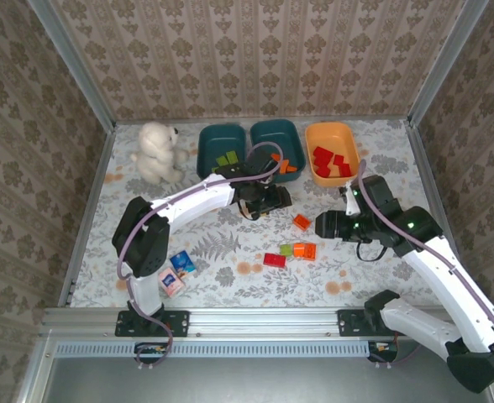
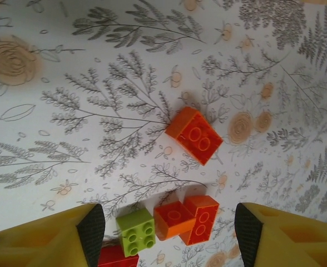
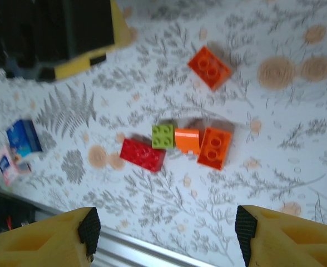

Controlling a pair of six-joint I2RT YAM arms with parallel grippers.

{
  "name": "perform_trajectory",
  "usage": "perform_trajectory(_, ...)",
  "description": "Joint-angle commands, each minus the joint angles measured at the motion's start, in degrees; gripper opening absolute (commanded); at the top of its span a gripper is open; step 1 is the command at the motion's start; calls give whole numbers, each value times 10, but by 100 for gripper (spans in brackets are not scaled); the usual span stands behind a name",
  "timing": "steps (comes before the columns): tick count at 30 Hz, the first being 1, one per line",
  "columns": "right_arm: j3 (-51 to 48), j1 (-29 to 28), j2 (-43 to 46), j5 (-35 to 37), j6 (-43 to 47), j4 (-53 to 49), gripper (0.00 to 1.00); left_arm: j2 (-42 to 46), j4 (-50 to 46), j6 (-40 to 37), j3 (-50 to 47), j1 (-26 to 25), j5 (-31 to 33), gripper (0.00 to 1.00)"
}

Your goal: Sort the legos into containers by color

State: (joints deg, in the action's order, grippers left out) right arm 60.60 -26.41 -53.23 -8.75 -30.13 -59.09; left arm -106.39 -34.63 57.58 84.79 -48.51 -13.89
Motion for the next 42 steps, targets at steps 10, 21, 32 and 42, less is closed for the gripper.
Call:
perform_trajectory(10,-22,-60,2,52,-57,-14,66,-6,-130,-35,-15,-40,14,58)
perform_trajectory(21,-22,-76,7,68,-83,-16,66,-92,-156,-51,44,-74,18,57)
perform_trajectory(32,-21,-76,19,71,-83,-14,66,-148,-187,-81,105,-91,27,57)
perform_trajectory(42,-12,-75,9,73,-78,-7,66,-197,-257,-101,180,-105,43,57)
